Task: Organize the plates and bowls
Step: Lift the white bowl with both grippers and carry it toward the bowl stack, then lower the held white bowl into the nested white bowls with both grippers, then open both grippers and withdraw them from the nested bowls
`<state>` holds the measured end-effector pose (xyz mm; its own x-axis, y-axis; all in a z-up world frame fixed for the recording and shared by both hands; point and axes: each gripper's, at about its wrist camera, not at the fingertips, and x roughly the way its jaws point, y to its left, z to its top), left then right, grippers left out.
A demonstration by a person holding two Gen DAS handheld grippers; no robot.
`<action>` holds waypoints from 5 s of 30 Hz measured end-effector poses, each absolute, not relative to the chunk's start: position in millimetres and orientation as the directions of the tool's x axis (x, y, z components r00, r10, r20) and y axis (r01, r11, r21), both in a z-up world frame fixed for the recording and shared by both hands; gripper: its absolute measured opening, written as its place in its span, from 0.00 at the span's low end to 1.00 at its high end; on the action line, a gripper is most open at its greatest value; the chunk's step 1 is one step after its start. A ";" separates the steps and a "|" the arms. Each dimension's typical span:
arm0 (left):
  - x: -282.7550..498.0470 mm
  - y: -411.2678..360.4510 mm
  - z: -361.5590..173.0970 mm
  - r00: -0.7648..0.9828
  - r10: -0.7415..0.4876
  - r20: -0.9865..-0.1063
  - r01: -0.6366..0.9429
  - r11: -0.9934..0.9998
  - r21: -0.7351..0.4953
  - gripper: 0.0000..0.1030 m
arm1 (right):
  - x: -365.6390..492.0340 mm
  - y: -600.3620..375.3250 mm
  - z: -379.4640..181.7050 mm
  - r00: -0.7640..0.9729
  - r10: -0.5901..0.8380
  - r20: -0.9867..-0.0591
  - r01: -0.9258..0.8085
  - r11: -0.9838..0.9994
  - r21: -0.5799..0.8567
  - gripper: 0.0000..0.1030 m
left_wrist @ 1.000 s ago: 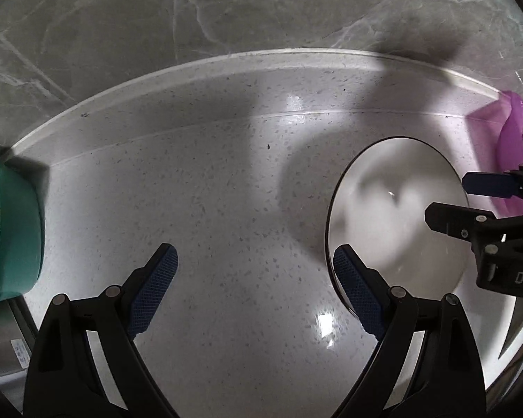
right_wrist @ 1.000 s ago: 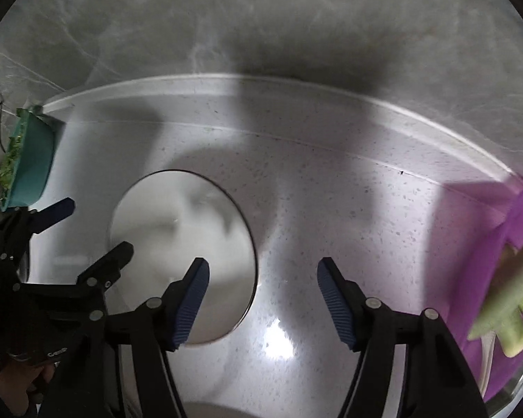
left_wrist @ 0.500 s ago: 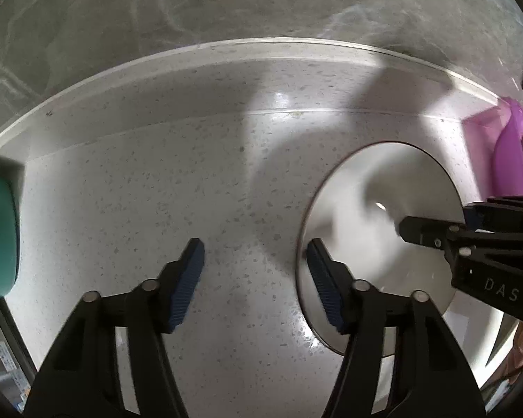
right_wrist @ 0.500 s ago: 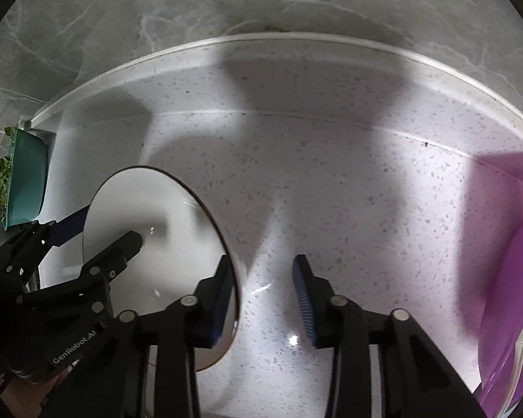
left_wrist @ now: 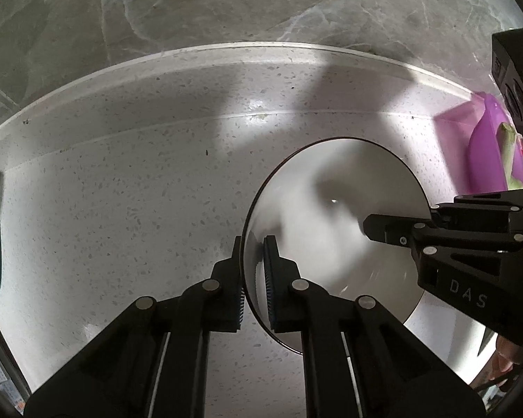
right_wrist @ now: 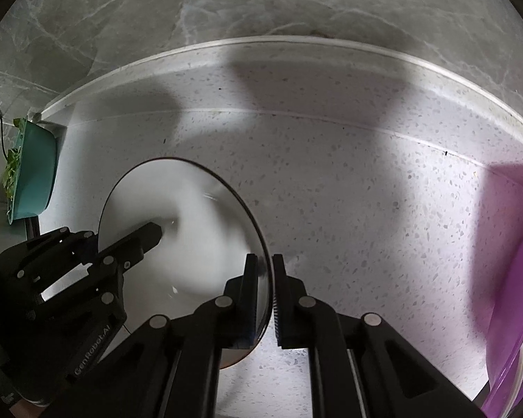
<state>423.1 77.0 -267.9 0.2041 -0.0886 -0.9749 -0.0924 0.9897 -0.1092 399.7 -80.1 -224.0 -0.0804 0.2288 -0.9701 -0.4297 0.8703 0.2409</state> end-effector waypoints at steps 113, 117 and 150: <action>139.0 -64.1 -199.6 0.293 -0.229 -0.928 0.390 0.915 -0.103 0.09 | 149.0 -230.1 -172.7 0.016 0.160 -0.987 -0.326 0.934 0.146 0.13; 140.4 -61.1 -200.2 0.288 -0.248 -0.925 0.366 0.921 -0.133 0.09 | 150.7 -233.2 -170.8 0.011 0.189 -0.982 -0.308 0.935 0.177 0.19; 110.8 3.0 -192.7 0.348 -0.384 -0.855 0.053 0.919 -0.391 0.19 | 100.4 -174.0 -172.2 0.321 -0.108 -0.941 -0.663 0.684 -0.305 0.75</action>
